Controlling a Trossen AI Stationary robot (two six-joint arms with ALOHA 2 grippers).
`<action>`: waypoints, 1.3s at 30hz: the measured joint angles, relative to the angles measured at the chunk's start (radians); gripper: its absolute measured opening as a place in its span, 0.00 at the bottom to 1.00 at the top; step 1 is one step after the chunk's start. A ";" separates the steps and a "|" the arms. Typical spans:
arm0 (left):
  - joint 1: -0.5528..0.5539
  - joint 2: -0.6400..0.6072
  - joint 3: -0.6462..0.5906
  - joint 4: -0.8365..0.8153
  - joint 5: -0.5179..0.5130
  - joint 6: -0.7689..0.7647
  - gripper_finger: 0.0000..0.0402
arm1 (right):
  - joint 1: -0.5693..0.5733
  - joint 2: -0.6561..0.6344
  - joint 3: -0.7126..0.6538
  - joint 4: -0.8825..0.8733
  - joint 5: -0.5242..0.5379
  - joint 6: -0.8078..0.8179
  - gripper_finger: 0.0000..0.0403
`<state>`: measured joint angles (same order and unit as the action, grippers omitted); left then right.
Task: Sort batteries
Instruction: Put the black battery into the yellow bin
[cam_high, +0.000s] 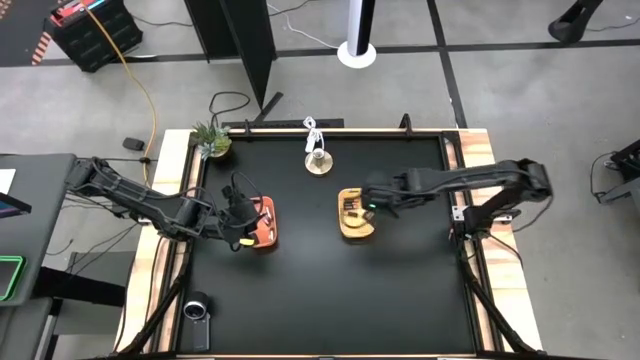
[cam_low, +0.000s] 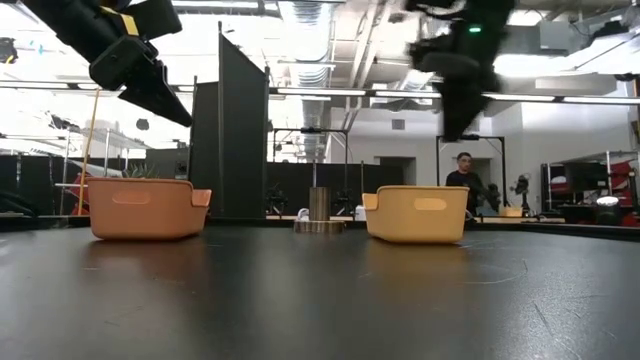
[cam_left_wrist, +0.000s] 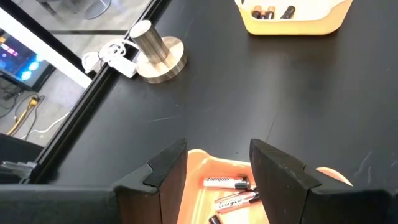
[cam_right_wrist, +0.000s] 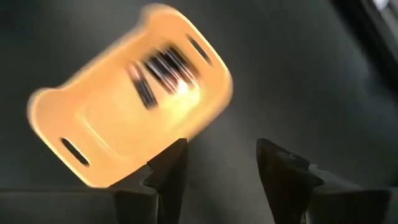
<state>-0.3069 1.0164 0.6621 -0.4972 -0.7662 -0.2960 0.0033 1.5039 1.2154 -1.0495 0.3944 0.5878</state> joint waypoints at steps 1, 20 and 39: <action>0.000 0.000 0.000 -0.004 0.000 -0.007 0.42 | 0.011 -0.034 -0.038 -0.018 0.001 0.086 0.51; -0.012 0.000 0.000 -0.007 0.000 -0.017 0.42 | 0.336 0.030 -0.305 -0.302 -0.161 1.181 0.34; -0.011 0.000 0.000 0.001 -0.001 -0.009 0.42 | 0.286 0.351 -0.191 -0.392 -0.419 0.326 0.37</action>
<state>-0.3184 1.0164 0.6621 -0.4958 -0.7670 -0.3054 0.2891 1.8551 1.0240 -1.4414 -0.0247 0.9137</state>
